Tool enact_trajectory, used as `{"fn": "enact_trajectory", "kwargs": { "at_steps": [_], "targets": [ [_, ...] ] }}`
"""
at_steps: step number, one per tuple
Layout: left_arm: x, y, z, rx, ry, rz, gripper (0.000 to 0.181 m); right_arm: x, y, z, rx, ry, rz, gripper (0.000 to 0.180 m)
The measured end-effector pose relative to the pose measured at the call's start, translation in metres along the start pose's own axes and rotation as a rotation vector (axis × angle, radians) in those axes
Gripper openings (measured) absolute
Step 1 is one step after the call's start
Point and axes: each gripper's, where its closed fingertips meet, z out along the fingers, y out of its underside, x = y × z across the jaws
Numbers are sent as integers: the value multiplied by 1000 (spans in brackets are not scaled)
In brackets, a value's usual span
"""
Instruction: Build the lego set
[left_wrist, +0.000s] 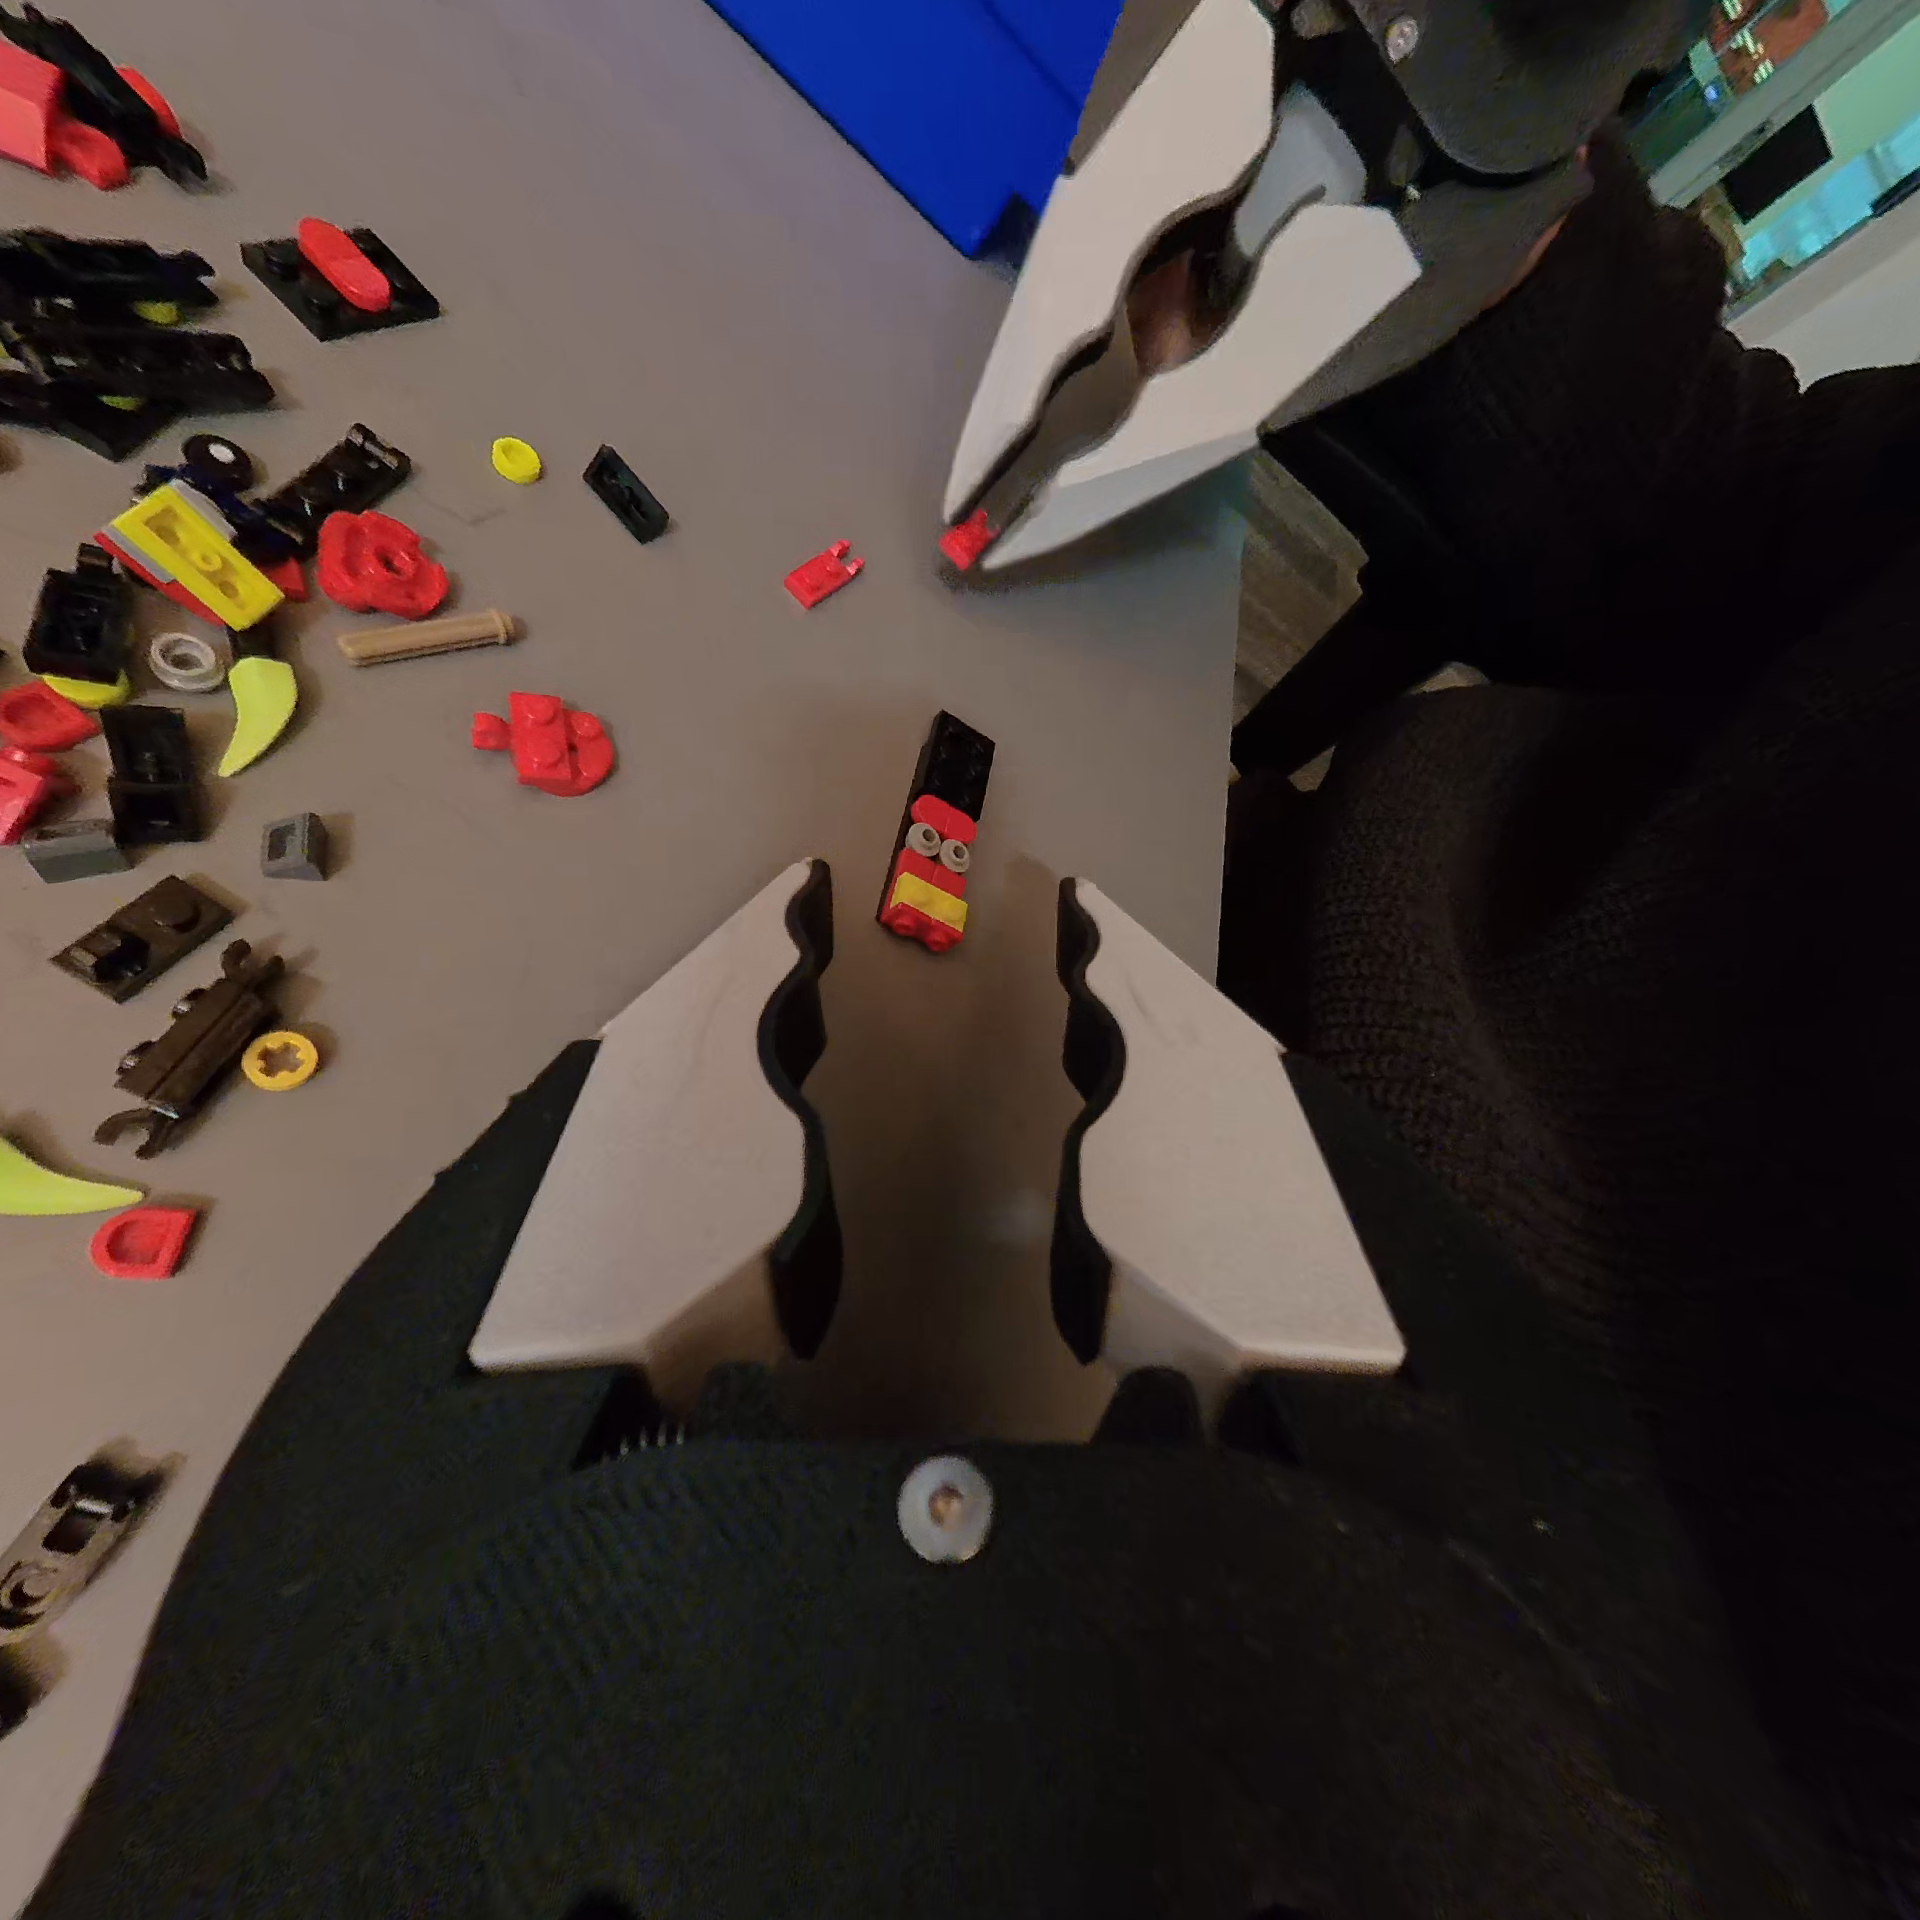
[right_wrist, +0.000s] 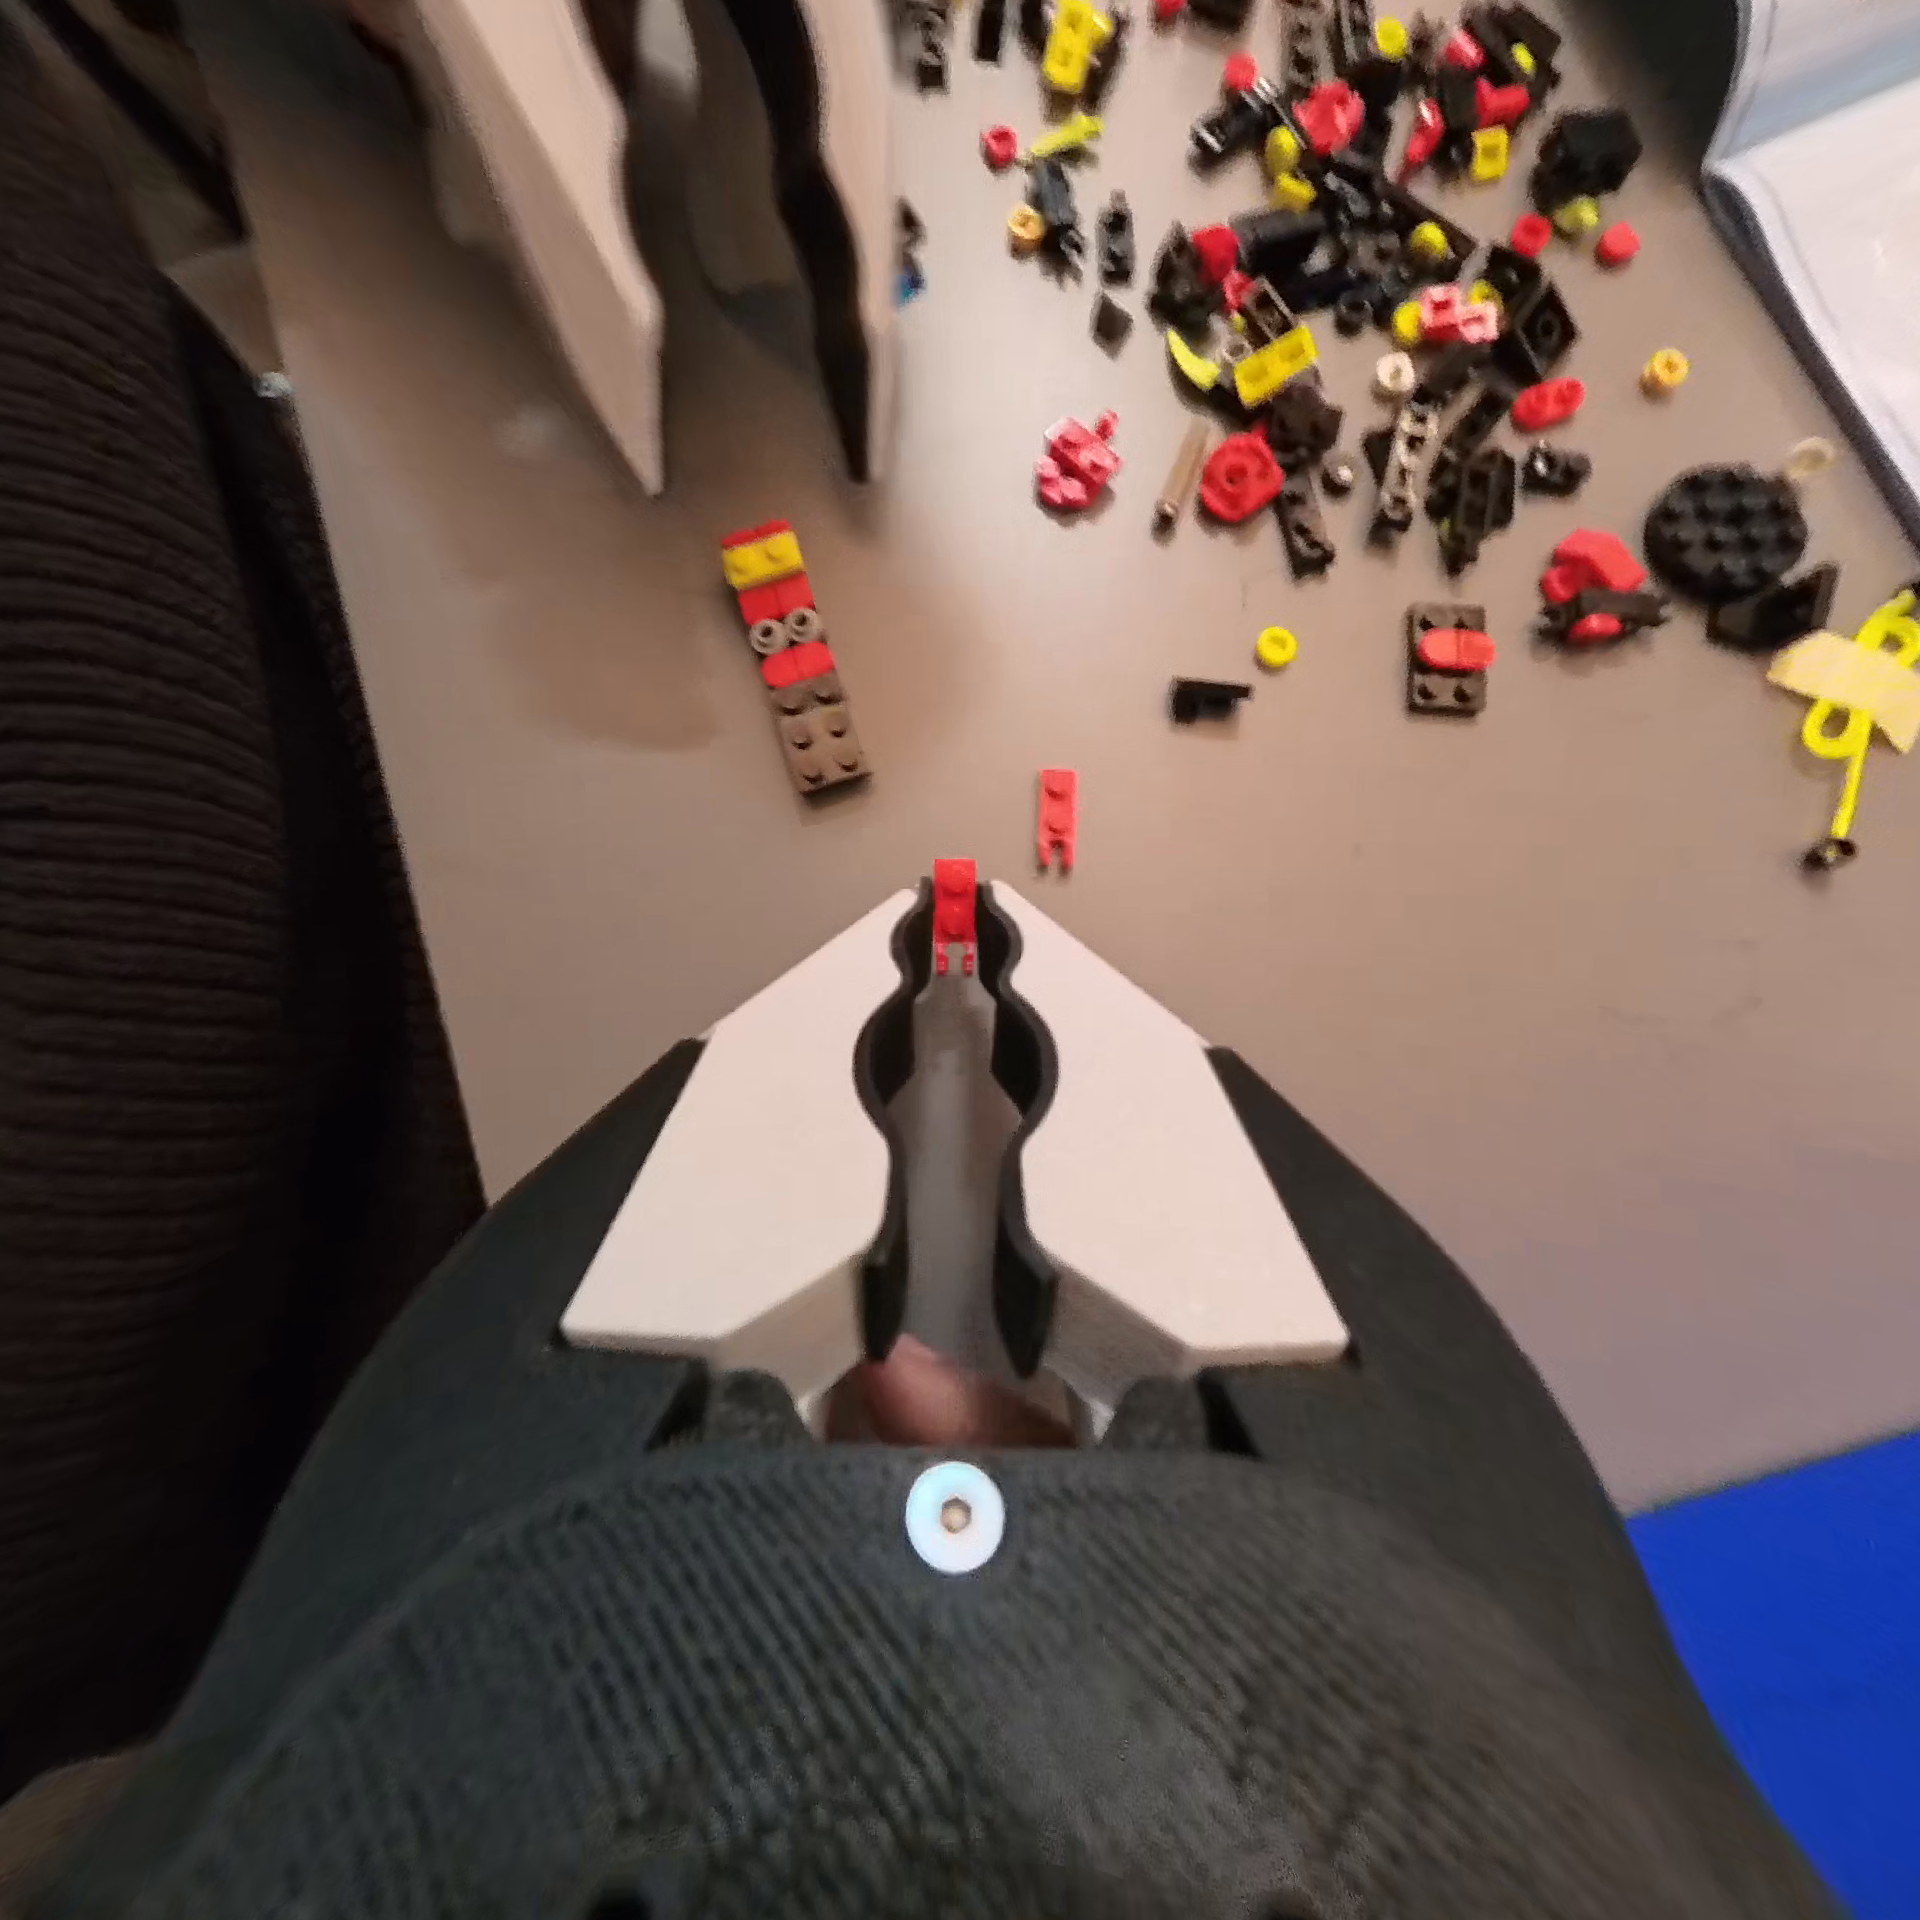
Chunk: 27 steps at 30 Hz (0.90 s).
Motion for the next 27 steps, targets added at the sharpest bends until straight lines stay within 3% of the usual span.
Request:
{"fn": "enact_trajectory", "kwargs": {
  "at_steps": [6, 16, 22, 27],
  "targets": [
    [-2, -7, -3, 40, 9, -30, 41, -22, -14, 2, 58, -66, -123, 6],
    [4, 0, -2, 5, 15, -6, 43, -31, -18, 7, 70, -116, -103, 6],
    [13, -1, 3, 8, 18, 79, 65, -35, -16, 7, 69, -130, -107, 6],
    [8, 0, 6, -1, -44, 143, 67, -32, -22, 3, 111, -125, -81, 6]
  ]
}}
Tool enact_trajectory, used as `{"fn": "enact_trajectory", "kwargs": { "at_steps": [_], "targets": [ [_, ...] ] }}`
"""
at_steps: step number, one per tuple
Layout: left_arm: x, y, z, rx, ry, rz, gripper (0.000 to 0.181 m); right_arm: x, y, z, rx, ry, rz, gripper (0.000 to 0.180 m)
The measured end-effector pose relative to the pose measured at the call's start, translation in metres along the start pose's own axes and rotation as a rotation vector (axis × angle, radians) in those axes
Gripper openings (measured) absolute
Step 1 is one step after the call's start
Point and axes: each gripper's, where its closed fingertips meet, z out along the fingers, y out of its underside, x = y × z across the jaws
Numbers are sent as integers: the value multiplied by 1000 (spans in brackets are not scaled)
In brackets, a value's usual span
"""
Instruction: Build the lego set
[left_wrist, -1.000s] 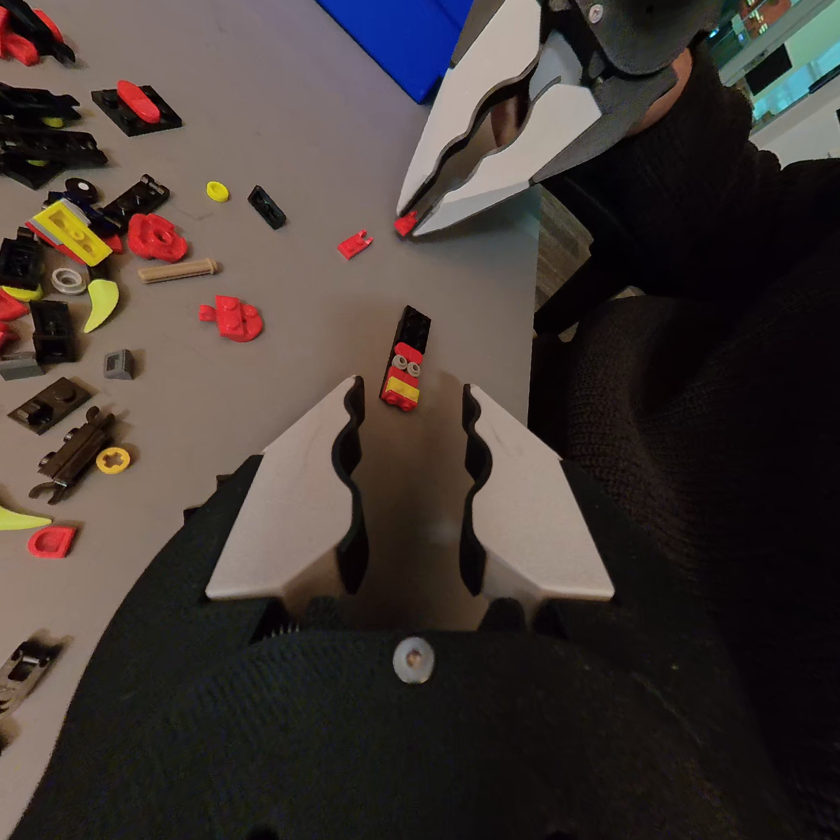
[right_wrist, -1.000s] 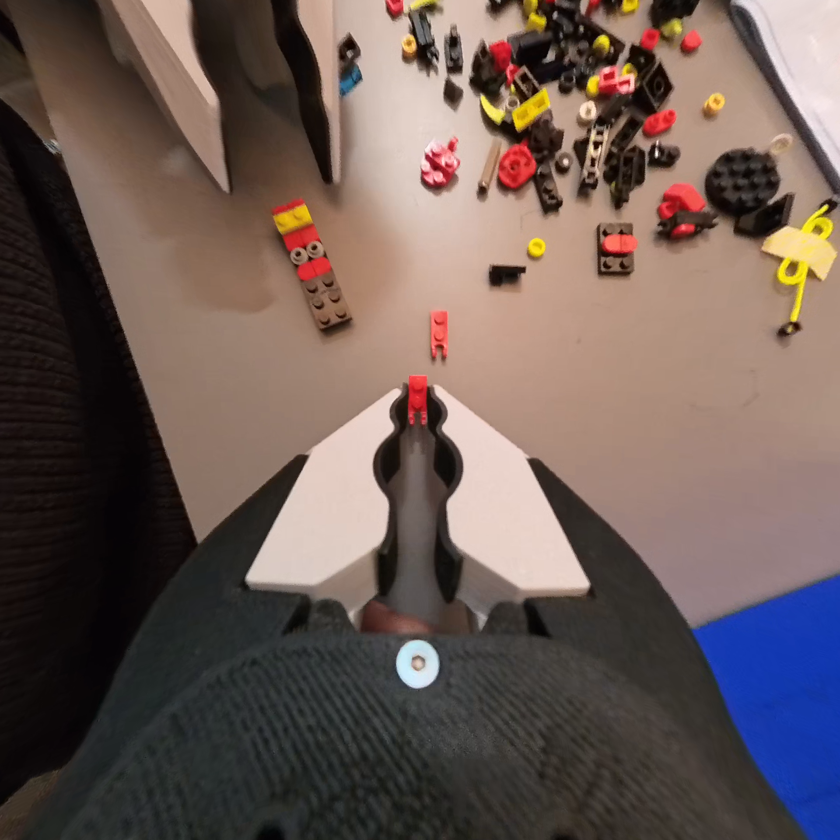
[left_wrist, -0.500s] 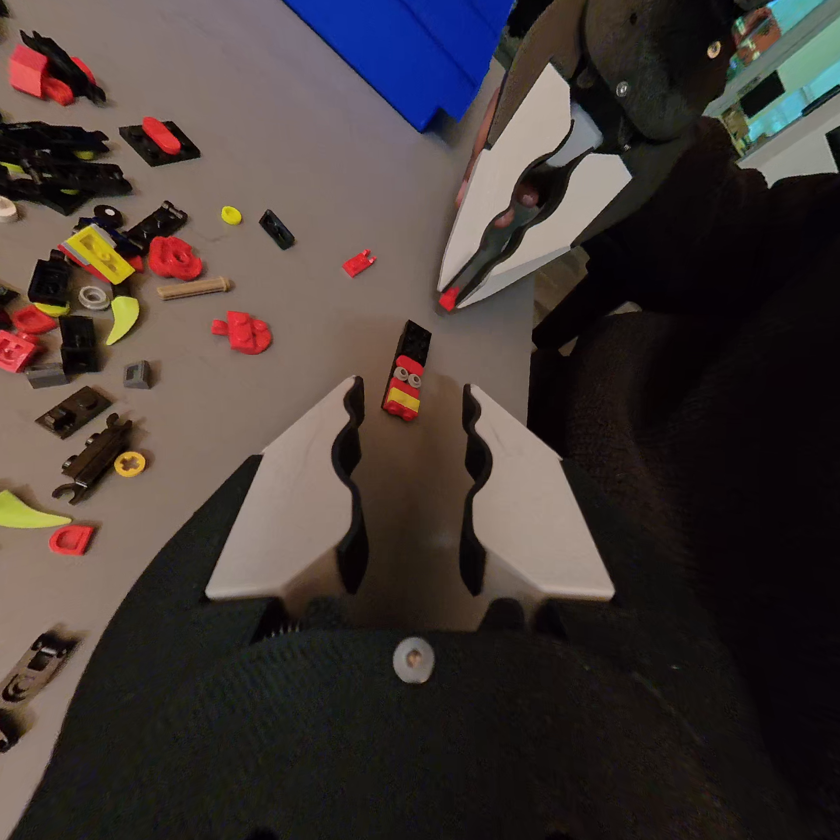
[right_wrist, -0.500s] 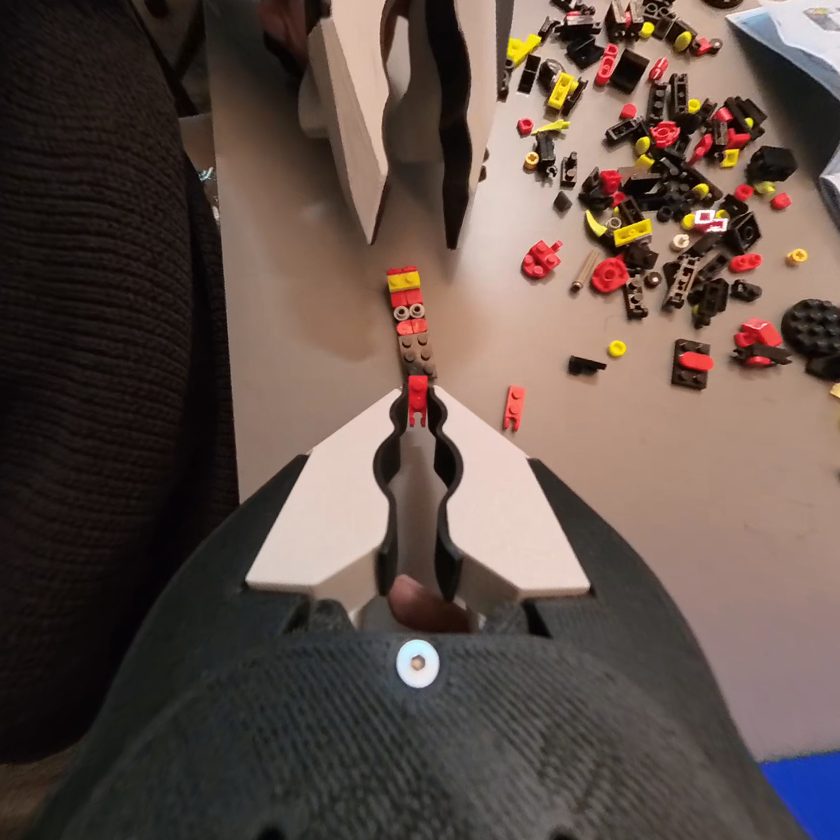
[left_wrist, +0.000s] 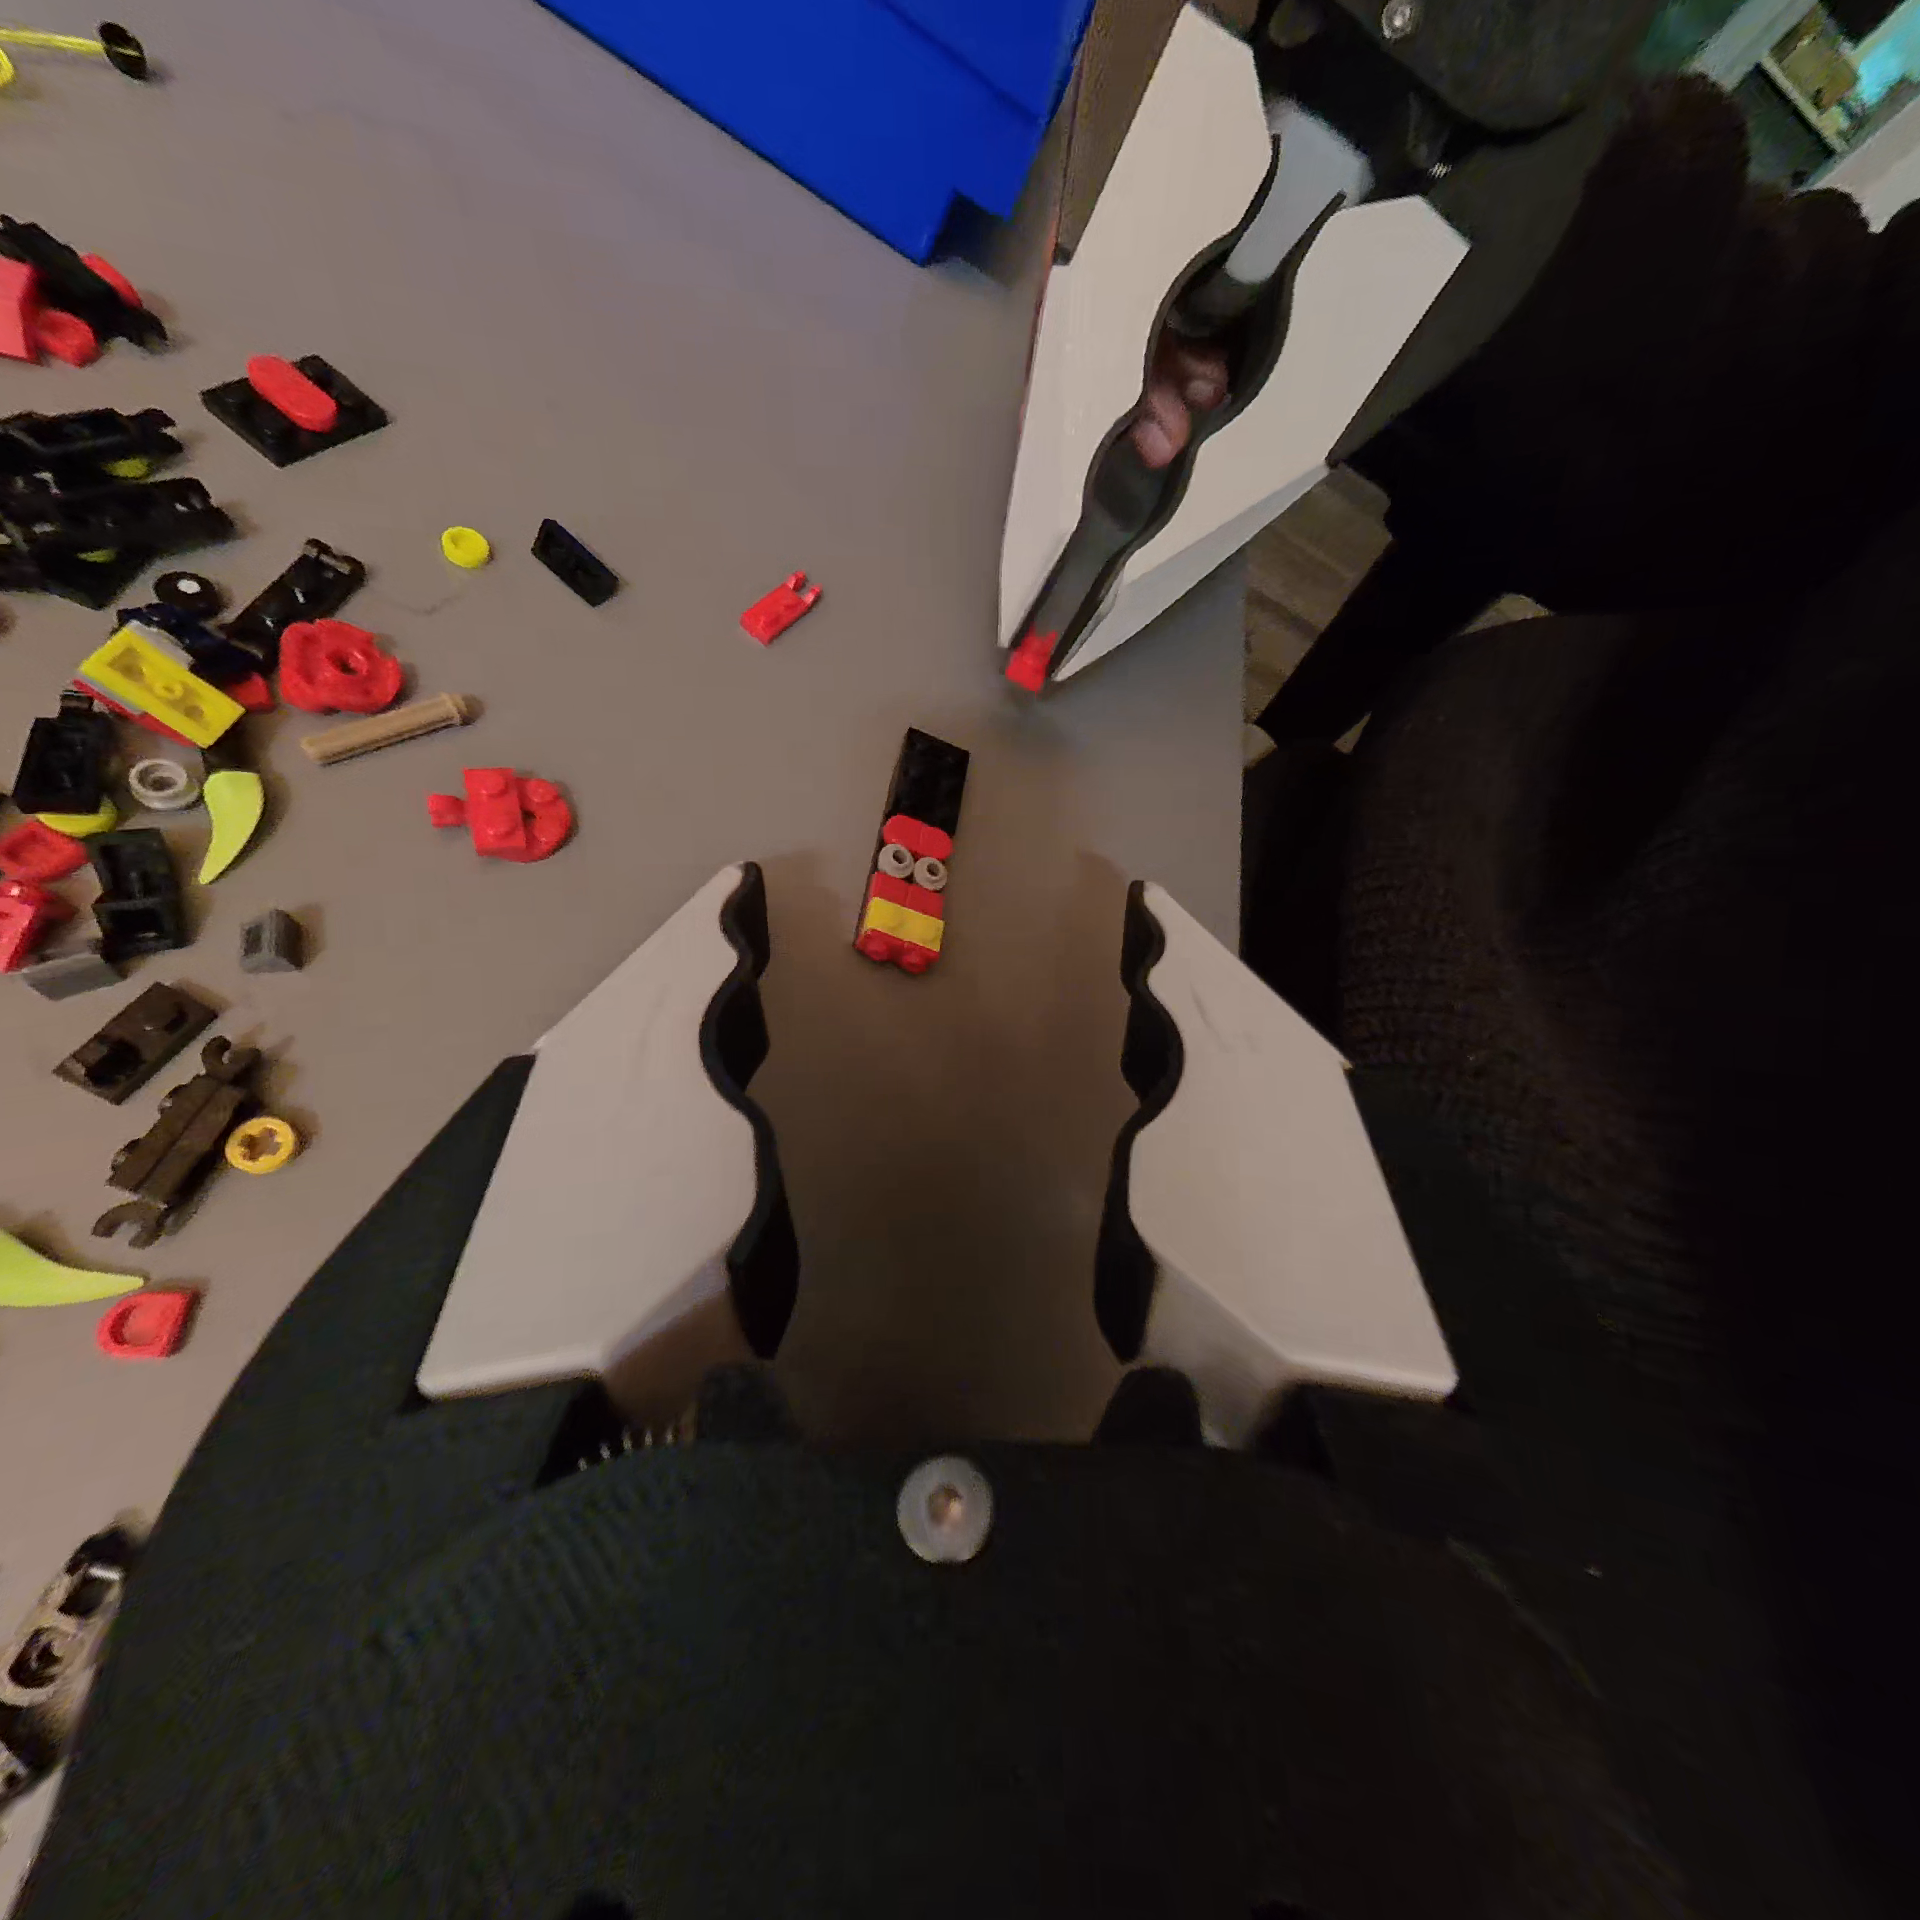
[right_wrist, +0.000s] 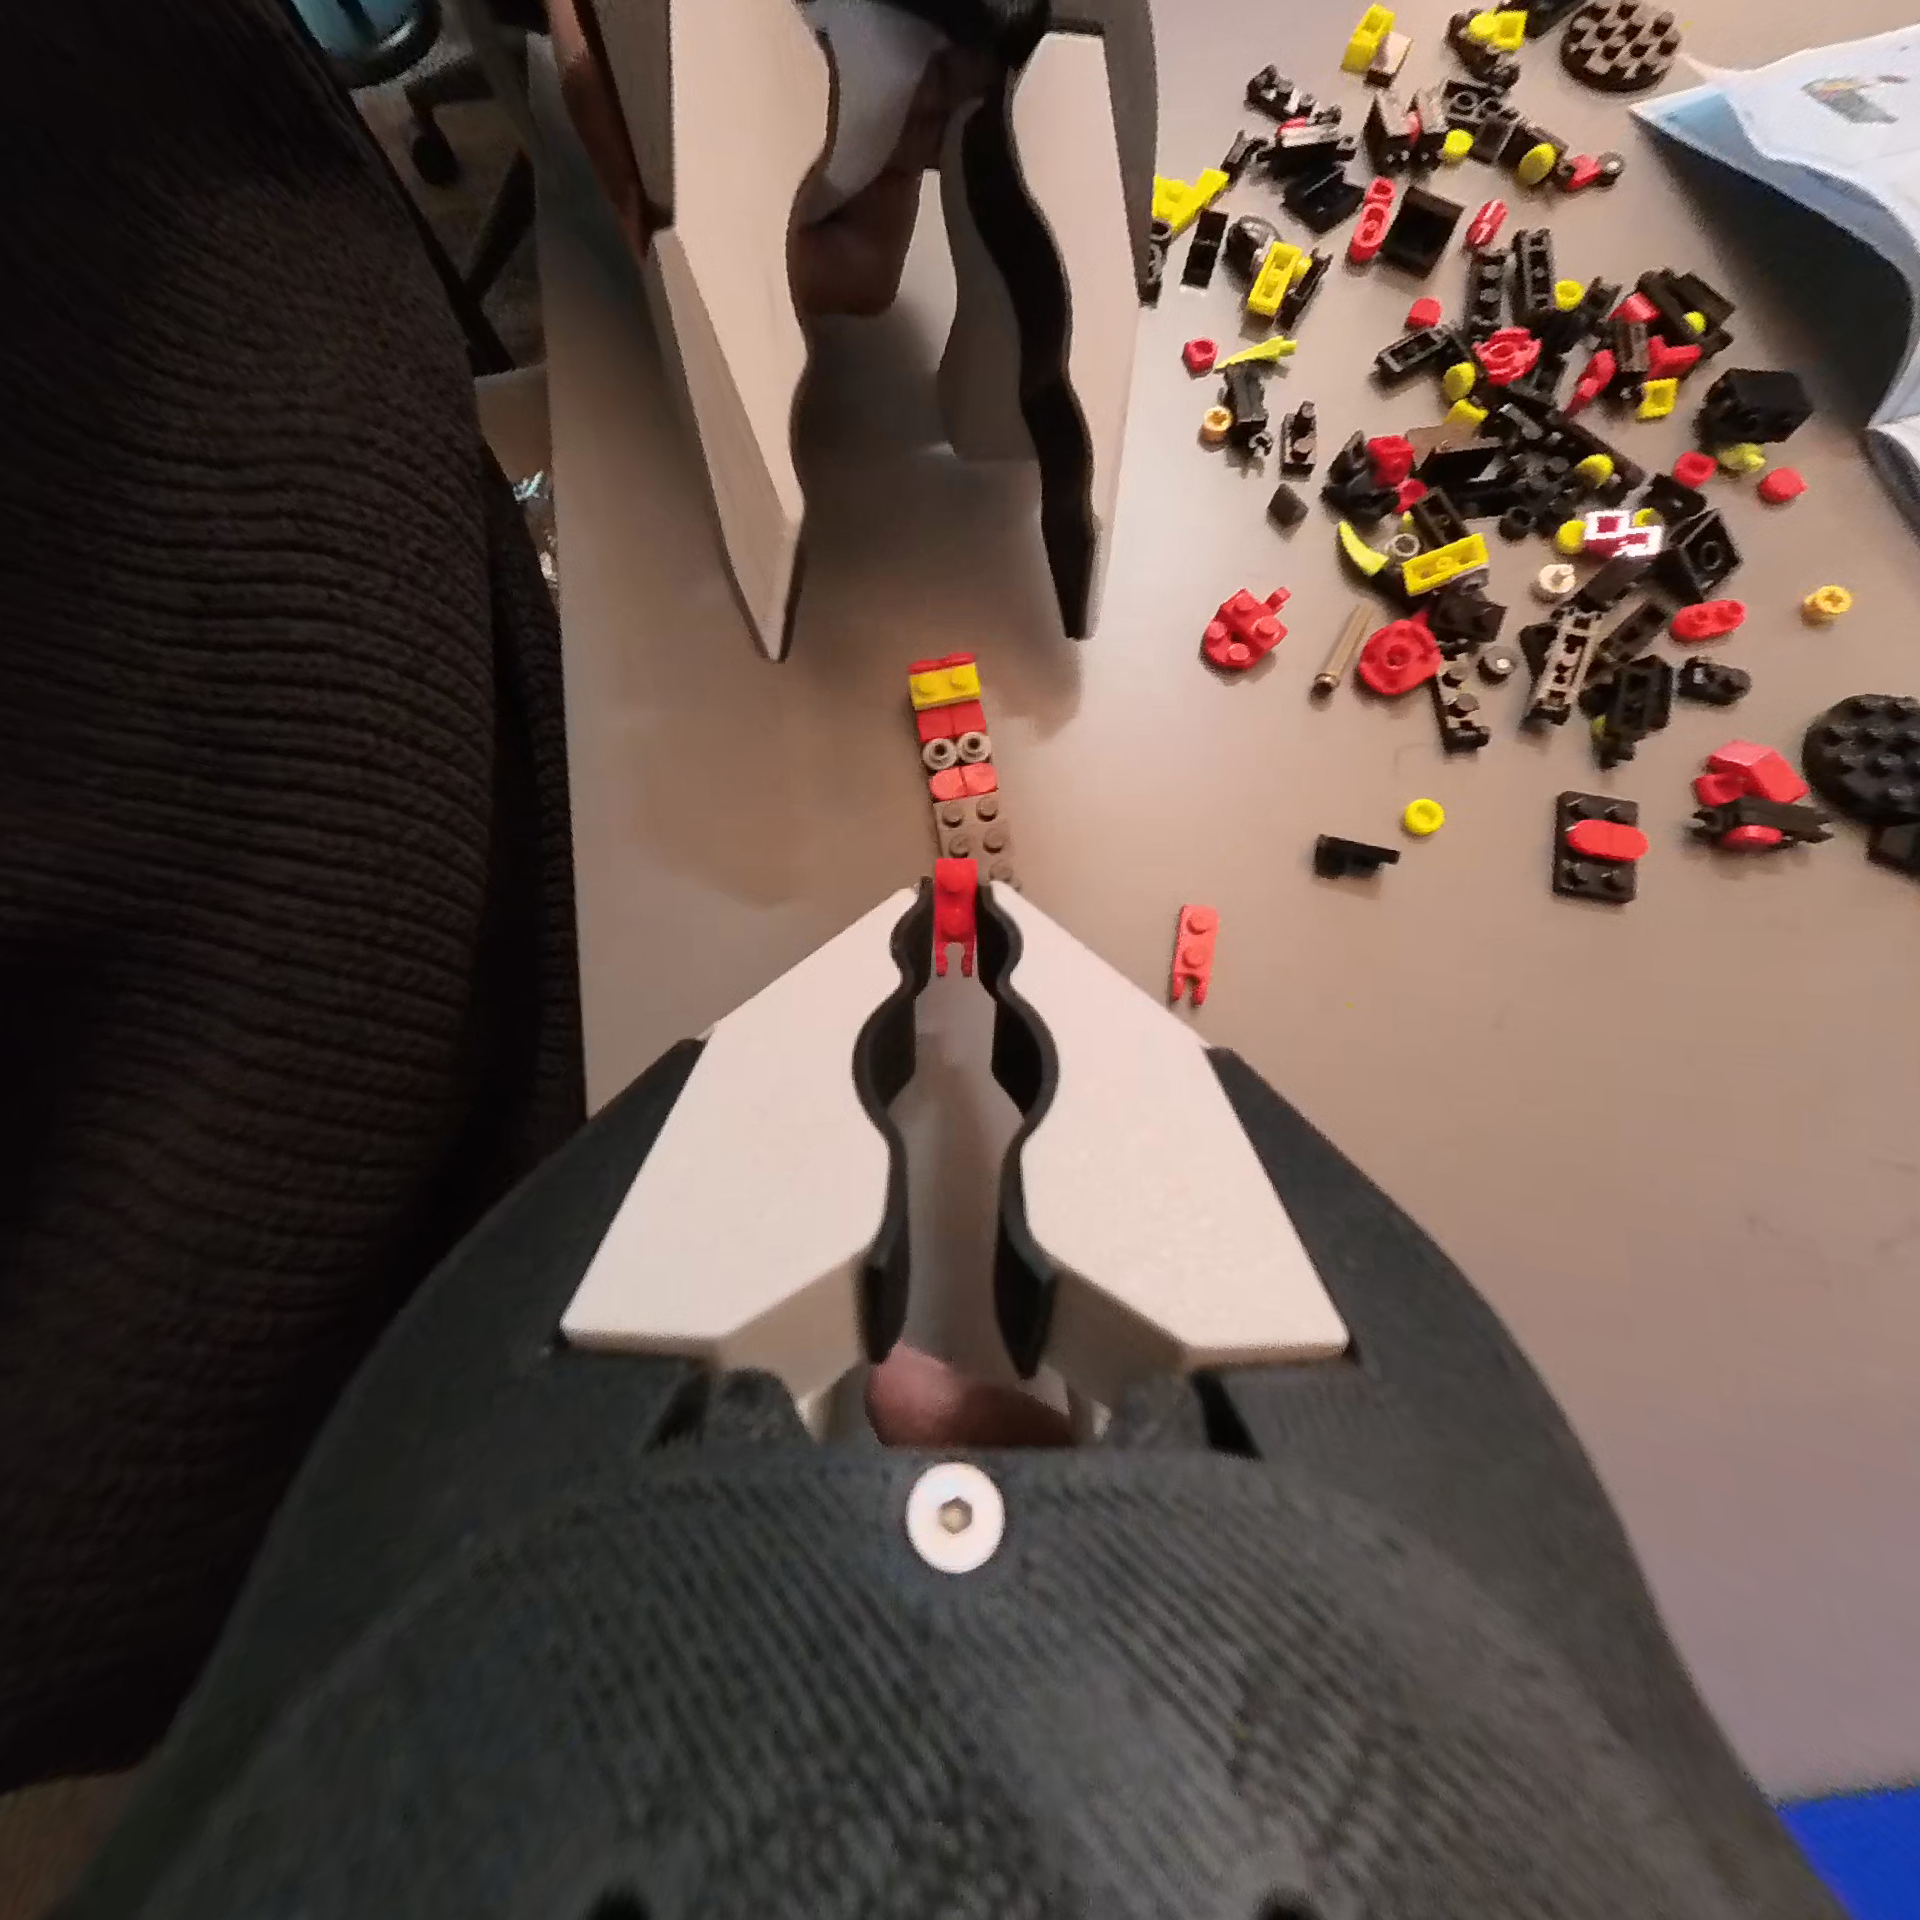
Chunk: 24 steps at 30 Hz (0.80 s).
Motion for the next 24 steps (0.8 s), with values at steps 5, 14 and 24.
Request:
{"fn": "enact_trajectory", "kwargs": {
  "at_steps": [5, 14, 24],
  "targets": [
    [-7, -1, 1, 4, -33, -21, 65, 8, -4, 1, 21, 38, 21, 6],
    [-17, 2, 3, -22, -81, -65, 51, 15, 1, 8, -6, 41, 81, 6],
    [-16, 6, 7, -63, -98, -30, 48, 8, 6, 21, -124, 12, -72, 6]
  ]
}}
